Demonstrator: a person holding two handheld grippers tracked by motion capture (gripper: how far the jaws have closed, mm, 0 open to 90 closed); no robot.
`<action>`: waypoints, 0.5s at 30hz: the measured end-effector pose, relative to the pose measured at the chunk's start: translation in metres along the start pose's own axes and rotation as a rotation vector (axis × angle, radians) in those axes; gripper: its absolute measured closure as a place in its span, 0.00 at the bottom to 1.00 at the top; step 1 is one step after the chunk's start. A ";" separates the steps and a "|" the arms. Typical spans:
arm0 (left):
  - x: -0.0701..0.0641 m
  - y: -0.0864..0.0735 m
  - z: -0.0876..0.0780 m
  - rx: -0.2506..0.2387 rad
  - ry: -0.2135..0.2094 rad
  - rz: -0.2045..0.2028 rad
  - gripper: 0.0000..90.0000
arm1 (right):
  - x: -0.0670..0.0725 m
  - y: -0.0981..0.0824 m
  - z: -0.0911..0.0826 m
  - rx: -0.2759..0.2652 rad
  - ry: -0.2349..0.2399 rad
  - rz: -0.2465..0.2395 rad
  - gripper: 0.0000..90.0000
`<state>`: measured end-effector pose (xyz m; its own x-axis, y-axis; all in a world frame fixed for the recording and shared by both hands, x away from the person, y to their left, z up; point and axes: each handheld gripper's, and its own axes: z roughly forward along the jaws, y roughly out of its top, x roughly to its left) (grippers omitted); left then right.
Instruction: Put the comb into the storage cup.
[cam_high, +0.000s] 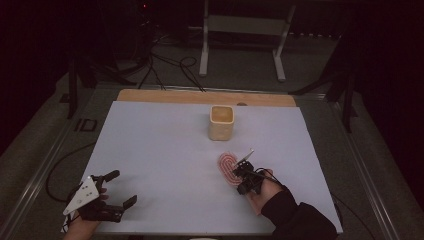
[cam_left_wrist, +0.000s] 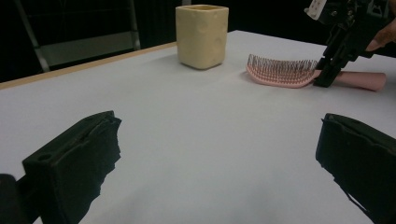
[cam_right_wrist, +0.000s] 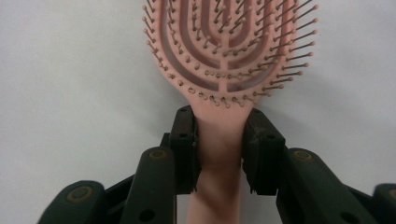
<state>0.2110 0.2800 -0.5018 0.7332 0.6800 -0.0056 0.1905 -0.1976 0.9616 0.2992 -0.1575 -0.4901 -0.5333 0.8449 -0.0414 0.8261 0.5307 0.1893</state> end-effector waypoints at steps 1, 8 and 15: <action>0.000 0.000 0.000 0.000 0.000 0.000 0.00 | 0.000 0.000 0.000 -0.001 0.000 0.000 0.76; 0.000 0.000 0.000 0.001 0.001 -0.001 0.00 | -0.004 -0.004 0.000 -0.025 0.026 0.009 0.78; 0.001 -0.001 0.000 0.002 0.003 -0.003 0.00 | -0.010 -0.007 -0.001 -0.054 0.071 0.012 0.78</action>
<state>0.2115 0.2803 -0.5025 0.7310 0.6824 -0.0077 0.1942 -0.1972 0.9609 0.2986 -0.1698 -0.4896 -0.5367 0.8432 0.0309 0.8226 0.5147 0.2417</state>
